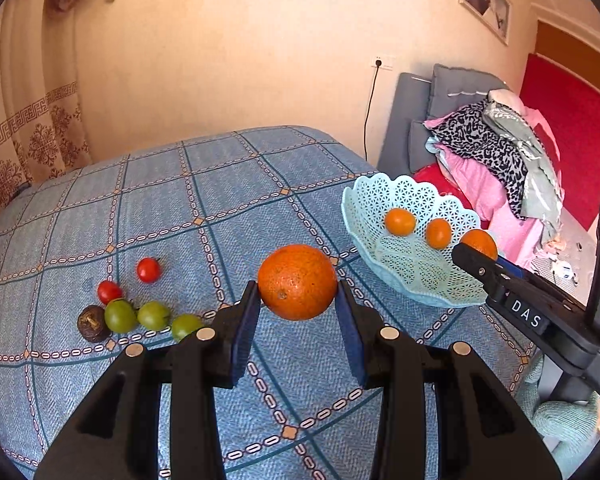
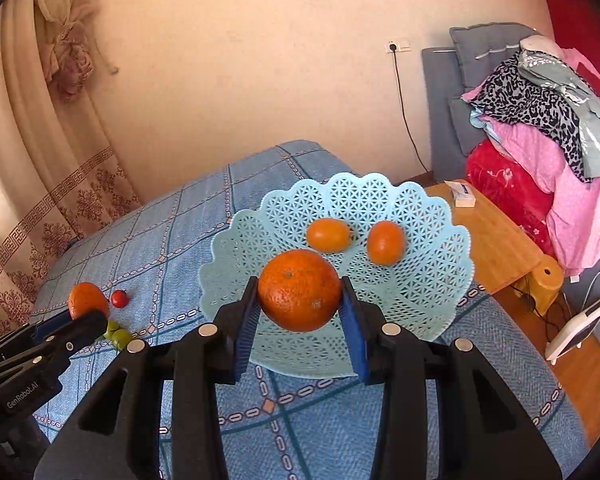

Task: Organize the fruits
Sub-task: 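Grasp an orange with the left gripper while the right gripper carries its orange to the basket, then open the right gripper to drop its orange into the basket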

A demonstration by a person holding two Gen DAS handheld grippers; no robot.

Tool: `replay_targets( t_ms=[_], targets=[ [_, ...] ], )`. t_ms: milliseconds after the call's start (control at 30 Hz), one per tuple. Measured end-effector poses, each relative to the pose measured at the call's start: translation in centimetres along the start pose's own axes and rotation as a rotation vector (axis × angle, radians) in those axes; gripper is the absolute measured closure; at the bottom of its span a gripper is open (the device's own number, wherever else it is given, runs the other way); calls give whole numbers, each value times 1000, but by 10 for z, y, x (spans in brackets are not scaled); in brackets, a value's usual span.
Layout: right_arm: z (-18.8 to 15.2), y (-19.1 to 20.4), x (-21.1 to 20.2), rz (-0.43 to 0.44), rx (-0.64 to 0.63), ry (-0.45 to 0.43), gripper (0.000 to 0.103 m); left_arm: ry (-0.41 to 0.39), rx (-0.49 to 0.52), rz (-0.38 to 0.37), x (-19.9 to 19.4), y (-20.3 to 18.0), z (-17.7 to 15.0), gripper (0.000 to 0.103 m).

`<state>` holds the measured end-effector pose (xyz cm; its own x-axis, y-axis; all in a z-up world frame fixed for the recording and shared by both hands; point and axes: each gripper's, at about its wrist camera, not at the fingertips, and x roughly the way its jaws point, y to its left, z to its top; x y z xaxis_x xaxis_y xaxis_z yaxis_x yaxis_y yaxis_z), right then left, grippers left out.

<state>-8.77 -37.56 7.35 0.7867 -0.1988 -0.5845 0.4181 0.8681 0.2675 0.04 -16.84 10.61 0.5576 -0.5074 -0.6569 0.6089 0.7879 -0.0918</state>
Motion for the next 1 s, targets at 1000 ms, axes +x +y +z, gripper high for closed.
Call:
replay_targets(
  t_ms=[1000],
  targets=[
    [13, -62, -10, -66, 132, -55, 35, 67, 148, -72, 68, -89, 20, 63]
  ],
)
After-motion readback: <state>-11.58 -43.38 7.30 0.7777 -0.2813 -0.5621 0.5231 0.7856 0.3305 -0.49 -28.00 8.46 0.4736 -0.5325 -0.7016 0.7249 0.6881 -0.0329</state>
